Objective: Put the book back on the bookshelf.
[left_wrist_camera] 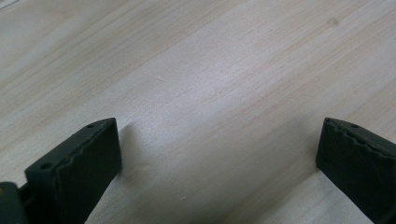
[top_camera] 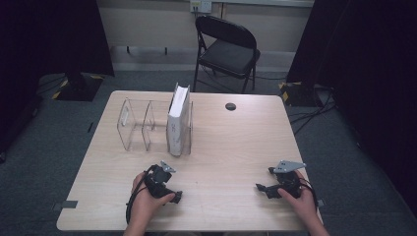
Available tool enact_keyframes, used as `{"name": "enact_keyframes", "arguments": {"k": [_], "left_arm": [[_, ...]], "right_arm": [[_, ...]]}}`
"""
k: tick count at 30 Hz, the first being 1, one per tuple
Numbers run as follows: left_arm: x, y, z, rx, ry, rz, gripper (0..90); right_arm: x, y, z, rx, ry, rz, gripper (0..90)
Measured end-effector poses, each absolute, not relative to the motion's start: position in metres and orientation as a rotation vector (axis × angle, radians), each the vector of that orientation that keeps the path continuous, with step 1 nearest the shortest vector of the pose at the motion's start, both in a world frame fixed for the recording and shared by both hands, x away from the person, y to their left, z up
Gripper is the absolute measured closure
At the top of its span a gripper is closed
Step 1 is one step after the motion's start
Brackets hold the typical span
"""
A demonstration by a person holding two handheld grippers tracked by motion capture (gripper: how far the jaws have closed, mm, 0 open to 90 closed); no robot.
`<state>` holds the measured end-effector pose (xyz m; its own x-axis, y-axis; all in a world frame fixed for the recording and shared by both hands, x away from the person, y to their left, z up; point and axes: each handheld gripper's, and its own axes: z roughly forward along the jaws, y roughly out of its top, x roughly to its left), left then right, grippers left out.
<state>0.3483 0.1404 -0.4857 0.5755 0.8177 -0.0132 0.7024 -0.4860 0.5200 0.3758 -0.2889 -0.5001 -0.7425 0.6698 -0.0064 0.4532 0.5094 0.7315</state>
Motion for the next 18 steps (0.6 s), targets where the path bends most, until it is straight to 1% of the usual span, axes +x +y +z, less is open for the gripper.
{"name": "enact_keyframes", "arguments": {"k": [12,14,18], "left_arm": [[0.3426,0.1449,-0.4895,2.283,1.177,0.346,0.0],[0.3408,0.1463,-0.4915,2.263,1.161,0.372,0.0],[0.3394,0.1471,-0.492,2.252,1.159,0.381,0.0]], "right_arm": [[0.3758,-0.2889,-0.5001,0.944,2.466,1.069,12.7],[0.3758,-0.2889,-0.5001,0.944,2.466,1.069,12.7],[0.3759,-0.2889,-0.5001,0.944,2.467,1.07,12.7]]}}
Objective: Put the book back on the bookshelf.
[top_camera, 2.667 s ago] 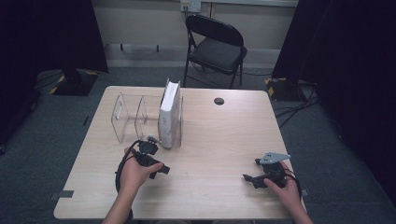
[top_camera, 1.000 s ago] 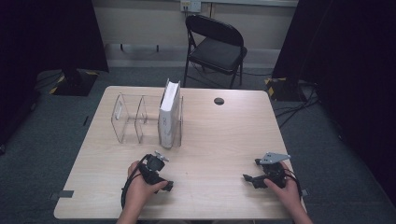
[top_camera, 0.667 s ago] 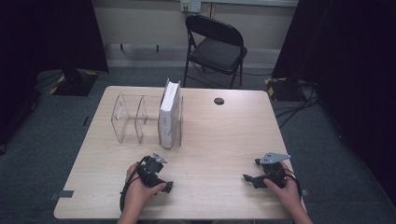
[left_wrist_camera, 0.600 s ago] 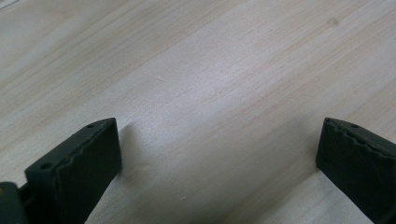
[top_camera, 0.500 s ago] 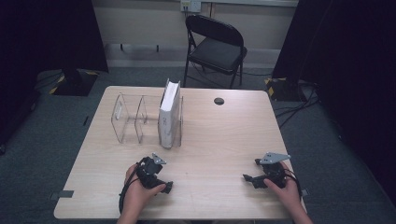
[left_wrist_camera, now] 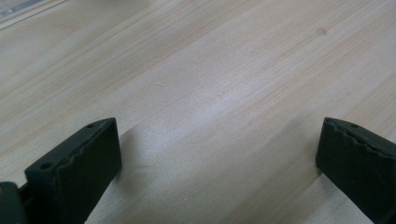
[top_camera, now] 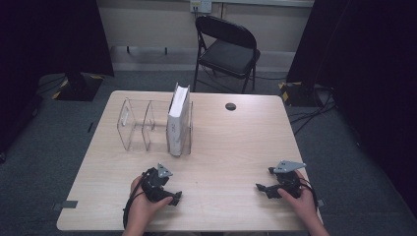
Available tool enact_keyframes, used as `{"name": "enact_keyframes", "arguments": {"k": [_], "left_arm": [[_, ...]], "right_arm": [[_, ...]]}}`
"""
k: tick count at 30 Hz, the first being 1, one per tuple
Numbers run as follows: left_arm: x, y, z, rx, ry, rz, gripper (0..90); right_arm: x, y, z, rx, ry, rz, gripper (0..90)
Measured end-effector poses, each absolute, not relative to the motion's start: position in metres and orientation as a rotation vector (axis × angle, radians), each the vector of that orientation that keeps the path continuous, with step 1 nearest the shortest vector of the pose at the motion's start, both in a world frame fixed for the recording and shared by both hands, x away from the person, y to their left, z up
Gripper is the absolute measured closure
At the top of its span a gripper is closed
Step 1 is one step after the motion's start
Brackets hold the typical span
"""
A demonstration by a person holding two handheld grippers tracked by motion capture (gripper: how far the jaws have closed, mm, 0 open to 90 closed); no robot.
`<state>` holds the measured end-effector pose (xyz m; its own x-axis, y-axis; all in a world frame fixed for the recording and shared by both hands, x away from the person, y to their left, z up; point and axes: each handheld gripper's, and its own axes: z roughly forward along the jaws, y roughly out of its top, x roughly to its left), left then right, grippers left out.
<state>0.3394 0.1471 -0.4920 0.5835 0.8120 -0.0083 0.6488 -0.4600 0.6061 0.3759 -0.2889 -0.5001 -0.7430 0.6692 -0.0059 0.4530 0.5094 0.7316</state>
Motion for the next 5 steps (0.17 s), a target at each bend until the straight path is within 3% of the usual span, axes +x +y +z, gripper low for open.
{"name": "enact_keyframes", "arguments": {"k": [5], "left_arm": [[0.338,0.1488,-0.4932,2.237,1.143,0.384,0.0]], "right_arm": [[0.3759,-0.2889,-0.5001,0.944,2.467,1.07,12.7]]}}
